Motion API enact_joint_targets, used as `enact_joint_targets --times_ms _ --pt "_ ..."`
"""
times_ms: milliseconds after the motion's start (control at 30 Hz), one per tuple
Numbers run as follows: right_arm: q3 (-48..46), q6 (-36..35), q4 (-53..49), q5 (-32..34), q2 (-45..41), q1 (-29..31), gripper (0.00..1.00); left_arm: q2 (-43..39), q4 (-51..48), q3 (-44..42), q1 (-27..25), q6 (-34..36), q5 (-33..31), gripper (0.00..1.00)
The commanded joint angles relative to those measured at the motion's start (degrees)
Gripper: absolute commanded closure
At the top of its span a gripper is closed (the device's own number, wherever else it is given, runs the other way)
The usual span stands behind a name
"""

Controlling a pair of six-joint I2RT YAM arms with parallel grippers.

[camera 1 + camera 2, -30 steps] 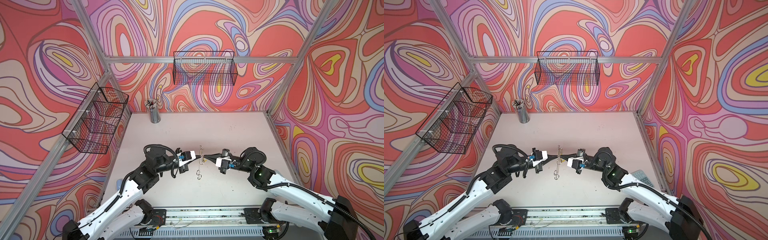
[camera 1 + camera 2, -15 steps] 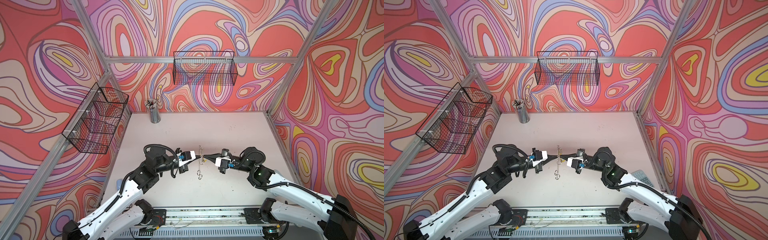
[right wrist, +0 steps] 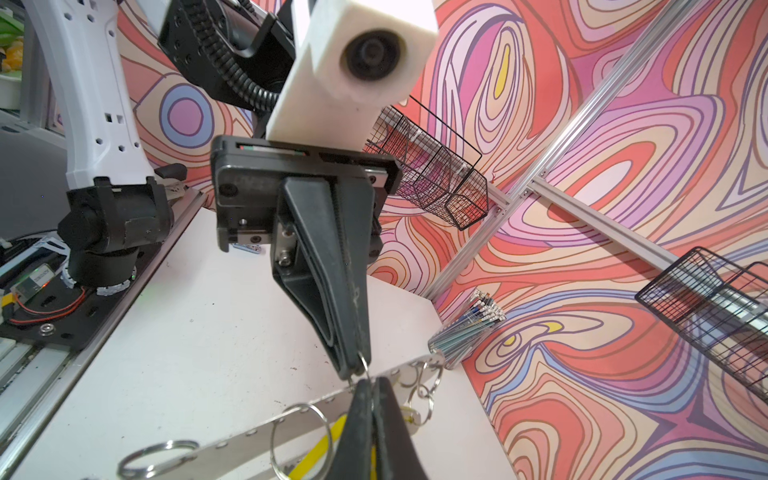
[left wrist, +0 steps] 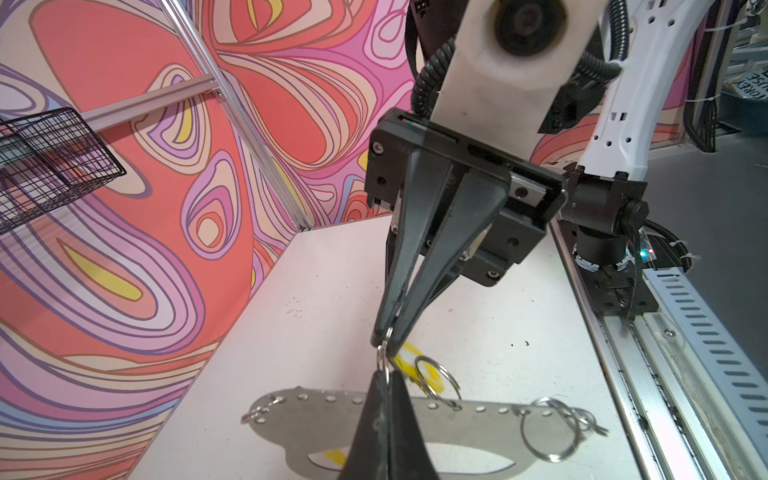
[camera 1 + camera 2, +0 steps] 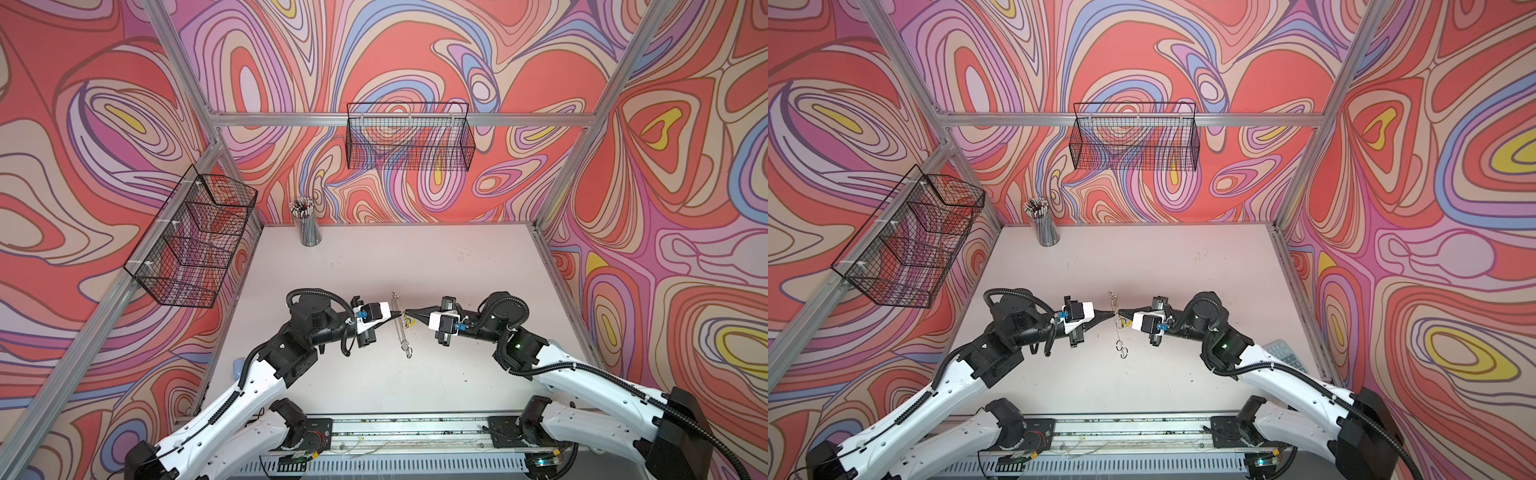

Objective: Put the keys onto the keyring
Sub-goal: 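Open the right gripper and draw it back from the plate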

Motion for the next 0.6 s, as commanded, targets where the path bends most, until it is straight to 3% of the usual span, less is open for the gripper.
enact_joint_targets --times_ms 0,567 --pt "1.9 2.9 -2.3 1.0 0.8 0.2 1.0 -1.6 3.1 1.0 -0.4 0.7 2.2 1.0" --pt "10.2 22.2 -11.8 4.5 2.4 0.1 1.0 -3.0 4.1 0.1 -0.4 1.5 0.2 1.0"
